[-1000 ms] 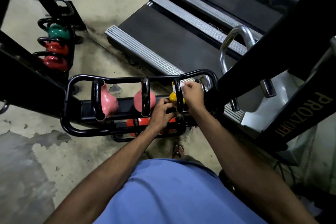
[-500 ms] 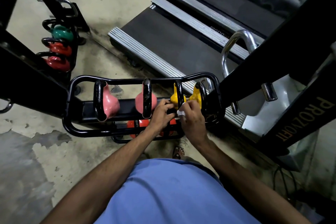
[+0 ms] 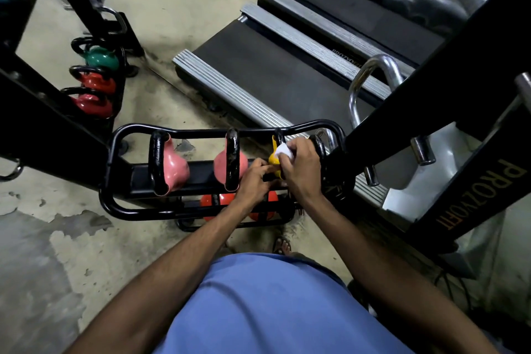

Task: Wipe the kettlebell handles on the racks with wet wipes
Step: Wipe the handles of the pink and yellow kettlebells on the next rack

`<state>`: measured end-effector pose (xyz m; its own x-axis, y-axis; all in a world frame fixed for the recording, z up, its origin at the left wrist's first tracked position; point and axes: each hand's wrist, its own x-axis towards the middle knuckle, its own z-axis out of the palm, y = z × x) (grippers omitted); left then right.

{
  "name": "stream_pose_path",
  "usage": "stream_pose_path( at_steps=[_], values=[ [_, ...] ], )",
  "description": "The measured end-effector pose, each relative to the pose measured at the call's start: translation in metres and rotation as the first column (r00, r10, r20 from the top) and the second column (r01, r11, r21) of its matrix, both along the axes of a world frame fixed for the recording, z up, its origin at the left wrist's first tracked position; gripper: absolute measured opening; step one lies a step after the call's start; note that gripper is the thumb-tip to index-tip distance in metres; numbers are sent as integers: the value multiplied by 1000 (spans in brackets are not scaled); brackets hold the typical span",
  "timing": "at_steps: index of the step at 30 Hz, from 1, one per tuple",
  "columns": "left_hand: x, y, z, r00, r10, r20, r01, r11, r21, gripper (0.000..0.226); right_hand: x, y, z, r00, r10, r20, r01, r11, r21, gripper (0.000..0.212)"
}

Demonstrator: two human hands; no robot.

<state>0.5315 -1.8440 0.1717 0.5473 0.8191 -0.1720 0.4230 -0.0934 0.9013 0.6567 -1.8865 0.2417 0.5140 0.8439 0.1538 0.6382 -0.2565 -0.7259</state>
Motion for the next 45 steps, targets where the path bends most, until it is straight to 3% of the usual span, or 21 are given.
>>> stream_pose_path(
  at_steps=[5,7,10,12,16,21,26,31,35,37,39,43,44,45],
  values=[
    [-2,-8,0,999,28,-28,-30,996,-89,27,15,54,20,999,34,34,-23,960,-278,18],
    [-3,-9,0,1000,14,6,-13,999,-34,31,19,68,26,996,55,72,-25,930,-368,18],
    [0,-10,0,1000,0,14,0,1000,-5,42,19,69,28,998,30,61,-5,927,-375,16],
    [-1,-8,1,1000,-13,-14,13,1000,-8,38,15,52,22,999,-37,-11,32,942,-335,15],
    [-3,-3,-5,999,-26,-24,27,999,47,32,1,1,7,925,-188,-331,88,952,-293,24],
    [-4,-5,-5,996,-52,-71,57,996,70,27,10,-23,-6,890,-152,-430,-1,942,-335,18],
    [-3,-6,-2,998,-60,-25,62,995,81,31,1,-43,-11,966,-131,-221,77,968,-239,7],
    [-2,-5,-1,999,-31,-33,33,998,56,32,-10,-60,-15,954,-151,-259,91,969,-230,14],
    [0,-3,0,999,-29,-38,32,997,70,26,-20,-63,-17,997,68,46,-60,985,-159,15],
    [-1,-3,-1,997,-40,-59,44,996,75,26,-17,-60,-16,938,171,302,-123,977,-172,7],
    [-1,-2,-2,994,-33,-108,44,994,103,27,-12,-55,-15,815,248,524,-175,967,-186,2],
    [0,-6,8,981,-30,-194,67,980,188,8,-4,-37,-4,695,265,668,-241,962,-132,6],
    [0,-10,12,992,27,-123,-5,985,175,12,-2,-28,0,688,264,676,-239,962,-132,9],
    [0,-12,15,997,67,-31,-65,996,60,17,-1,-17,5,680,268,682,-228,962,-150,12]
  ],
)
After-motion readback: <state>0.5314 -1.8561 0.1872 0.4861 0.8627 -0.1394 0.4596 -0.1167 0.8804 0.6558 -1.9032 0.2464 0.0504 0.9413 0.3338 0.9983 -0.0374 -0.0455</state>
